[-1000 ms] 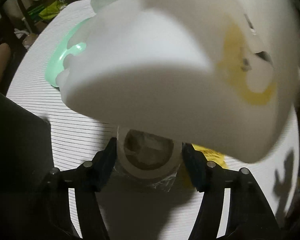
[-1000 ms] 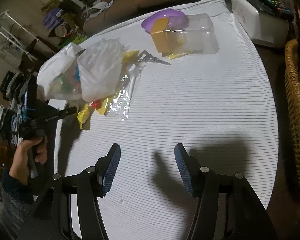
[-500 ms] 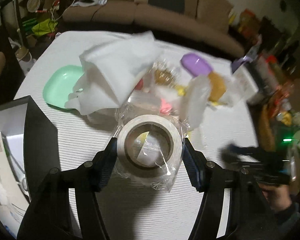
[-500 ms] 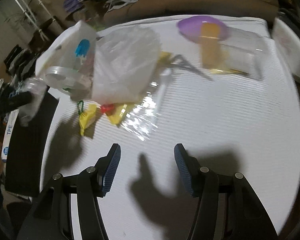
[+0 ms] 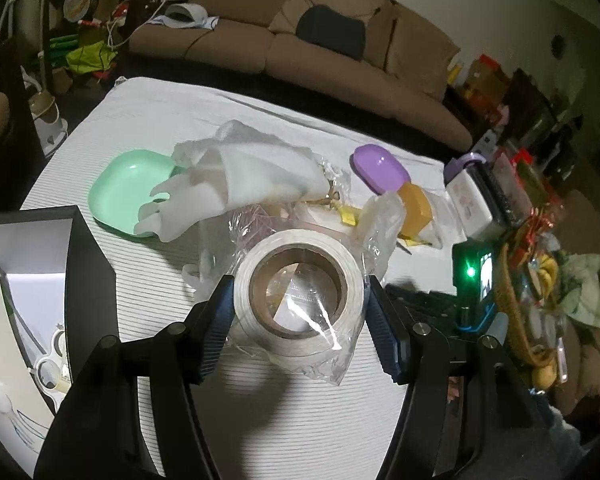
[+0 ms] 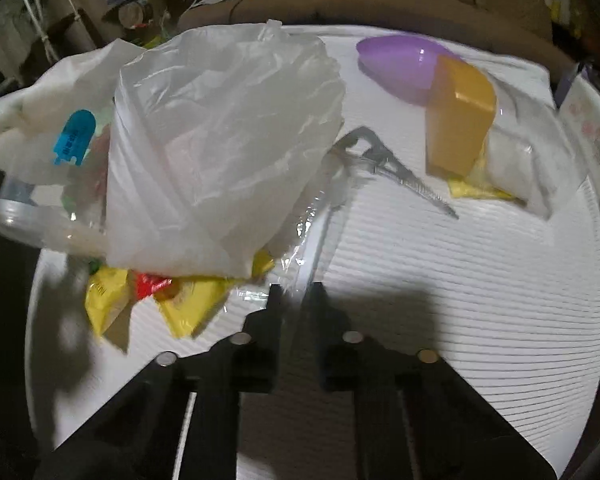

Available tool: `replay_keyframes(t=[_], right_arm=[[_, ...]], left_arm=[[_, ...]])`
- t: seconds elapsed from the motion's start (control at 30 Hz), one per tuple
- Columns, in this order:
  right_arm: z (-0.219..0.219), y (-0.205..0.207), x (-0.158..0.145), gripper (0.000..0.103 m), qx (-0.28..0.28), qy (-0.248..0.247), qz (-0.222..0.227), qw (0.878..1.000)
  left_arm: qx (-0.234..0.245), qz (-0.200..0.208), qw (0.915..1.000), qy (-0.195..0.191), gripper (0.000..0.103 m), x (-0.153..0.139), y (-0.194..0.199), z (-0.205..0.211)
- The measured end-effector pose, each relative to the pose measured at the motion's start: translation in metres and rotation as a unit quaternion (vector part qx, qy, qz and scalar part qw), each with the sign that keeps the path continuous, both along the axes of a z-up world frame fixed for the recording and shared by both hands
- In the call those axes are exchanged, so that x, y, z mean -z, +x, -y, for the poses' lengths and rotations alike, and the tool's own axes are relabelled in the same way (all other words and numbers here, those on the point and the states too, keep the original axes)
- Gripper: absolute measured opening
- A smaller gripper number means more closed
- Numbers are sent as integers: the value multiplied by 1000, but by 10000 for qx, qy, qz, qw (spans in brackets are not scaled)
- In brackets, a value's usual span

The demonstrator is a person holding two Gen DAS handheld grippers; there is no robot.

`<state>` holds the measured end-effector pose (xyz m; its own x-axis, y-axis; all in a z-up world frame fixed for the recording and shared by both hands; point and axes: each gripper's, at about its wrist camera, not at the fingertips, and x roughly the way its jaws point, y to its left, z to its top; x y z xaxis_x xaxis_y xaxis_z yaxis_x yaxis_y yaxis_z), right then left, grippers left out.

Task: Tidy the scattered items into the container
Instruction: 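Grasp the bagged tape roll with the left tool while the right tool grasps the white plastic stick, then carry the tape roll with the left tool while the right tool carries the stick to the white box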

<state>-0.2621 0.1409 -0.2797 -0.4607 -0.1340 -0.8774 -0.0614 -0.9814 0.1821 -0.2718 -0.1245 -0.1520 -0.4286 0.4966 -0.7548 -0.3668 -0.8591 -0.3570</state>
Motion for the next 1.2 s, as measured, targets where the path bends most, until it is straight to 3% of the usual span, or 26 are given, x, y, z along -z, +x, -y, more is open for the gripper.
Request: replay_keyframes(t=[0.17, 0.3, 0.47, 0.6, 0.8, 0.87, 0.97, 1.2], right_arm=[[-38, 32, -20, 7, 203, -557, -158, 9981], [-66, 77, -65, 7, 438, -797, -730, 9932], [-70, 120, -129, 7, 583, -852, -1550, 9825], [-53, 136, -175, 7, 401, -631, -2036, 9762], [-15, 147, -223, 7, -34, -364, -2540, 9665], [-4, 155, -236, 7, -209, -324, -2825, 9585], [14, 155, -247, 8, -366, -222, -2995, 9531], [63, 136, -251, 8, -680, -360, -3007, 9506]], left_arm=[[-135, -249, 9996, 75, 59, -12, 4, 4], [-304, -717, 9969, 87, 59, -29, 15, 1], [-273, -1177, 9925, 204, 59, -48, 33, -9], [-304, -1603, 9866, -17, 59, -65, 48, -19], [-525, -1858, 9812, 25, 59, -82, 56, -15], [-600, -1994, 9780, -128, 59, -87, 58, -11], [-741, -2235, 9711, -398, 59, -96, 62, -5], [-1200, -2388, 9623, -498, 59, -110, 61, 39]])
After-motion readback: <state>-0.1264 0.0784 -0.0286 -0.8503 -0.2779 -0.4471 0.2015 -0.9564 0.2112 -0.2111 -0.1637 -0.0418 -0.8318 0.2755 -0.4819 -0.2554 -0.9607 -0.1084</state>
